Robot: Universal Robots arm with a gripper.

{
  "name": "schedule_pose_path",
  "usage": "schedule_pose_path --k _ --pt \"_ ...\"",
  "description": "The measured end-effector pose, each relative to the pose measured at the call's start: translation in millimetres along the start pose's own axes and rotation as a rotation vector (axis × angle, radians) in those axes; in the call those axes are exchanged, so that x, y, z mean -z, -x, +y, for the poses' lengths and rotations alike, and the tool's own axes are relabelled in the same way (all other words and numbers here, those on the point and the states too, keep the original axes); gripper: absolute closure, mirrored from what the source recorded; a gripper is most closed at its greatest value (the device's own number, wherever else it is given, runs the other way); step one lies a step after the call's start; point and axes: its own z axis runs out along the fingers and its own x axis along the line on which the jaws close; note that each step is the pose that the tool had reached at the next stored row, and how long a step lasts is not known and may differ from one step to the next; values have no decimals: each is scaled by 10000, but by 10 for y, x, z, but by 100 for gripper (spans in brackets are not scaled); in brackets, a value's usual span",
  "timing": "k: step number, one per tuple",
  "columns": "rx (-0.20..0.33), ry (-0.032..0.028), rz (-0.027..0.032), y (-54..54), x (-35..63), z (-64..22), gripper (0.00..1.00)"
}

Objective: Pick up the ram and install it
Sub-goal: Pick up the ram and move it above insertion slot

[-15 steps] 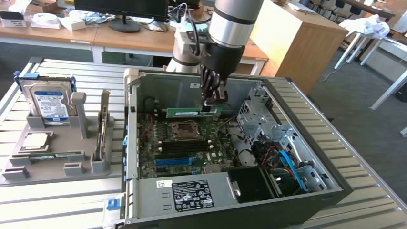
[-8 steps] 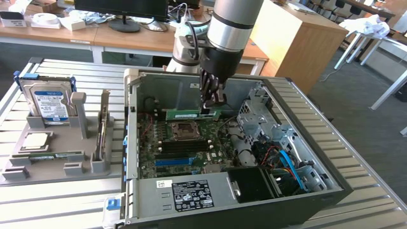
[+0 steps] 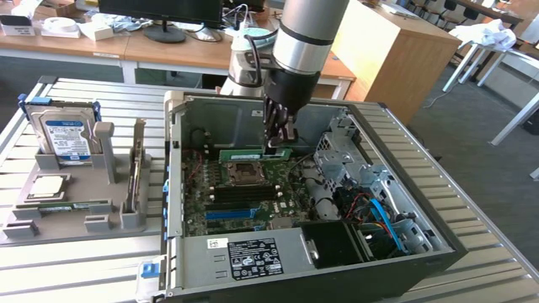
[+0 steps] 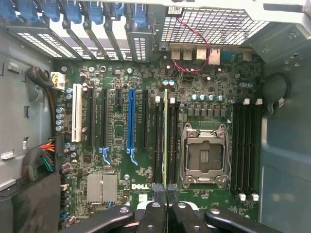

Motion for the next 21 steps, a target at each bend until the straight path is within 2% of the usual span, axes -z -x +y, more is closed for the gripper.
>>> schedule_pose_path --k 21 --pt "0 2 1 -9 -220 3 88"
